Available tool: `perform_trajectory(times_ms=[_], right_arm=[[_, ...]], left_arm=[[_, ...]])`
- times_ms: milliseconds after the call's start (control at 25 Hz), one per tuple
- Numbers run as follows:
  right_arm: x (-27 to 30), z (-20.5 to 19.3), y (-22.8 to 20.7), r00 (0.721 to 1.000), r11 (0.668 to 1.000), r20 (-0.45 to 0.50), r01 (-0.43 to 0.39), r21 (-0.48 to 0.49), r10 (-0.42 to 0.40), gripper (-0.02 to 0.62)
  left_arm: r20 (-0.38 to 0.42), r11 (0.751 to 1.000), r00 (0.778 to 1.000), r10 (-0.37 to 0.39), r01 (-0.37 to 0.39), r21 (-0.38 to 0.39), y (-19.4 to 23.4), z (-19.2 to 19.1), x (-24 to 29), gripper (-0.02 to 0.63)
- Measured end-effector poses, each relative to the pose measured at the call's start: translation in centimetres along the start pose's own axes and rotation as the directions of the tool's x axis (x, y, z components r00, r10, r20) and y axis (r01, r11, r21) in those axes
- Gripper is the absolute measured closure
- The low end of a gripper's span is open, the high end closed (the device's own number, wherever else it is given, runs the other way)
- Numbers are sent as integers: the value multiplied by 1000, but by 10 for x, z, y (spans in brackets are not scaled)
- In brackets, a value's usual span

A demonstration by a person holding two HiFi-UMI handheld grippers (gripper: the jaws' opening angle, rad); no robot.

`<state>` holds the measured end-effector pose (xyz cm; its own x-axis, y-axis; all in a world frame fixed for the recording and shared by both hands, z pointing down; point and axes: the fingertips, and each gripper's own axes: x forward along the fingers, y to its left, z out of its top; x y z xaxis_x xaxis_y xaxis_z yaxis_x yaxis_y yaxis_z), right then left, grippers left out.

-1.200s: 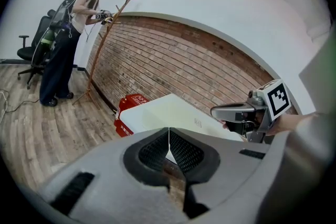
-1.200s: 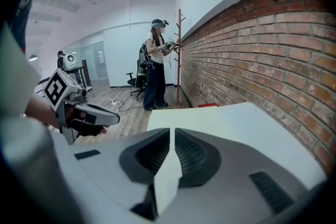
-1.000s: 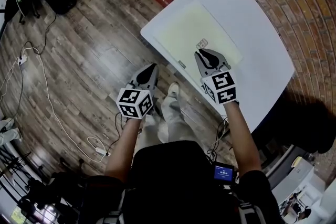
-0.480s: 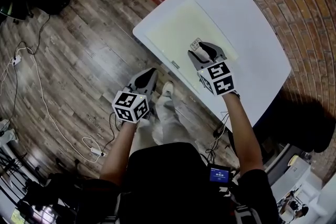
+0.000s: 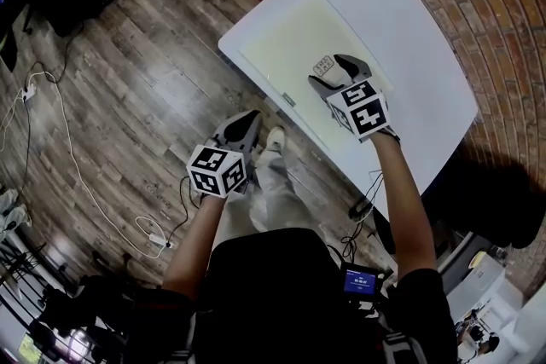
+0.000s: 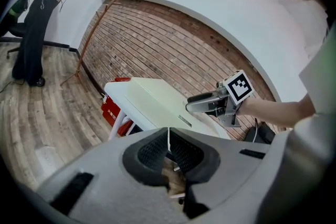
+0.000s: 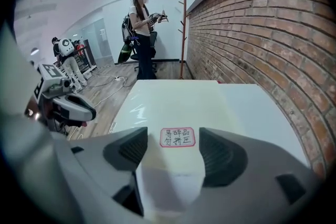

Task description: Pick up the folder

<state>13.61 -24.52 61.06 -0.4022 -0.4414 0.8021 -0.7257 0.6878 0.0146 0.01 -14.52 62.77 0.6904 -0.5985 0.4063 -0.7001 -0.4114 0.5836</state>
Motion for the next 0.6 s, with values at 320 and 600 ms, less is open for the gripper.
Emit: perform_trajectory(times_ms=[320,600], right_arm=[[5,-2,0,999,998,-16,-38,47,39,313],[6,-3,-1,999,997,-1,-47,56,47,313]], left_arm=[[-10,1000,1000,2,-3,-16,3,-4,2,586],[-12,999,1000,-13,13,-33,1,-9,6,586]])
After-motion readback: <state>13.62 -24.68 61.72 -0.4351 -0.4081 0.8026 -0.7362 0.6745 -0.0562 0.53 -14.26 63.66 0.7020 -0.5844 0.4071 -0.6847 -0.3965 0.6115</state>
